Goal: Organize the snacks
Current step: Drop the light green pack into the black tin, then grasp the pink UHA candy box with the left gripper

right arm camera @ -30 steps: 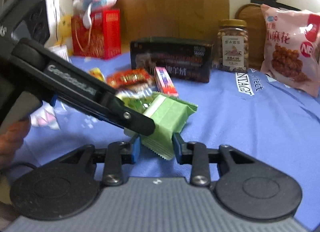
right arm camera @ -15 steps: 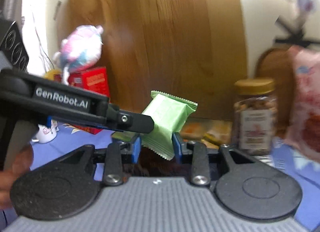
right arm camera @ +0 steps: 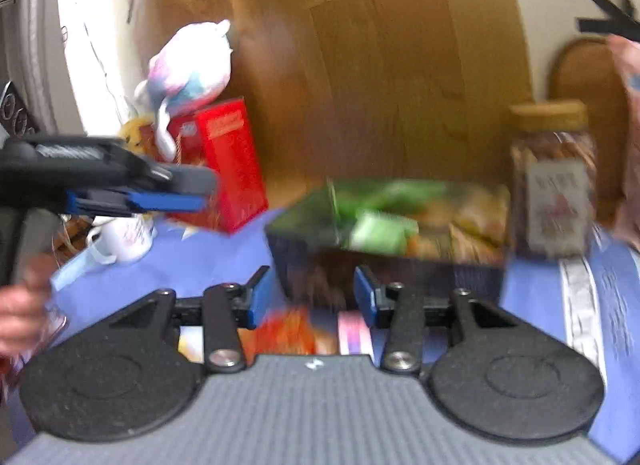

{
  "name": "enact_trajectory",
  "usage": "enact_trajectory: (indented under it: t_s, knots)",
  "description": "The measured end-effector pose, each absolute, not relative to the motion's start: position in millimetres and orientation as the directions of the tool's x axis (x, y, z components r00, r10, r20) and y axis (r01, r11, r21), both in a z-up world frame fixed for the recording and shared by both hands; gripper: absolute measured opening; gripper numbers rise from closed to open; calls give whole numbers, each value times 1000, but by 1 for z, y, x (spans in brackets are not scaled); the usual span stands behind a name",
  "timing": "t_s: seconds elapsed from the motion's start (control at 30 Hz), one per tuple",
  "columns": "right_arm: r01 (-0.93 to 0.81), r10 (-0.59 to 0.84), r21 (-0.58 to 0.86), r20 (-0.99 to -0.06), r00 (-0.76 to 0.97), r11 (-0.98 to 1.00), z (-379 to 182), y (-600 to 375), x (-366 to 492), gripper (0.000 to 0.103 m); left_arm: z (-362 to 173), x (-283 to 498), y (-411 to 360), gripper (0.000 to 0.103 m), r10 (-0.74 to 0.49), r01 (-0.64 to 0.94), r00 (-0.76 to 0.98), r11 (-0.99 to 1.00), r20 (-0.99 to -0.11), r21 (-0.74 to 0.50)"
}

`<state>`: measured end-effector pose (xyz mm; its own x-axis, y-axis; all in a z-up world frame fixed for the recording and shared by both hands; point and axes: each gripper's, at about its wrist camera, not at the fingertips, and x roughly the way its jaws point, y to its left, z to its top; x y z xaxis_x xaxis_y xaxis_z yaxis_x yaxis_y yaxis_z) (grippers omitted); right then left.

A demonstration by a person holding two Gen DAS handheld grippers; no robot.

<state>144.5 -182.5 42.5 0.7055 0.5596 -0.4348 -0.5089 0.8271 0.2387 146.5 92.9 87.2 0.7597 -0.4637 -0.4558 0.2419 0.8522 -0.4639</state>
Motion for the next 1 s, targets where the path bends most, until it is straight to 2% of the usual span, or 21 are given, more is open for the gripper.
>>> enact_trajectory:
  t_s: [0.07, 0.17, 0.2, 0.23, 0.27, 0.37, 0.5, 0.63, 0.73, 0.77, 0.8, 0.9, 1.0]
  knots:
    - [-462, 501, 202, -455, 736, 863, 28, -192, 126, 48, 73, 120, 95, 43, -484, 246, 747, 838, -456, -487]
    - [-419, 439, 170, -543, 716, 892, 5, -197, 120, 46, 50, 96, 85, 43, -518, 252, 710, 820, -477, -515]
    - [-415, 428, 163, -574, 698, 895, -1, -196, 121, 39, 43, 92, 81, 43, -528, 251, 697, 814, -486, -524]
    - [-421, 432, 168, -595, 678, 891, -6, -196, 121, 26, 37, 91, 78, 43, -537, 250, 680, 810, -500, -531]
    - [-424, 435, 171, -600, 671, 889, -6, -195, 122, 25, 32, 93, 75, 43, -540, 243, 665, 810, -516, -534]
    - [-392, 410, 165, -580, 704, 905, 7, -207, 113, 24, 28, 83, 75, 43, -549, 240, 651, 804, -523, -544]
    - [-523, 565, 238, -498, 657, 818, 36, -221, 77, 25, 37, 67, 86, 43, -558, 259, 676, 791, -481, -555]
    - [-668, 687, 272, -530, 497, 693, 30, -218, 45, 25, 36, 60, 88, 43, -560, 266, 668, 795, -490, -545]
    - [-714, 640, 165, -607, 470, 681, 5, -214, 25, 25, 26, 61, 79, 43, -563, 268, 637, 802, -527, -534]
    - [-706, 613, 134, -624, 486, 696, -1, -216, 21, 31, 23, 62, 75, 43, -567, 272, 624, 803, -538, -531]
    - [-682, 589, 118, -623, 515, 722, -3, -221, 19, 33, 21, 64, 68, 43, -572, 282, 611, 803, -547, -525]
    - [-612, 556, 134, -598, 578, 780, -1, -237, 9, 35, 18, 68, 50, 53, -575, 323, 593, 811, -564, -487]
    - [-577, 540, 148, -591, 600, 803, -6, -247, -6, 35, 14, 73, 29, 53, -565, 358, 562, 824, -603, -438]
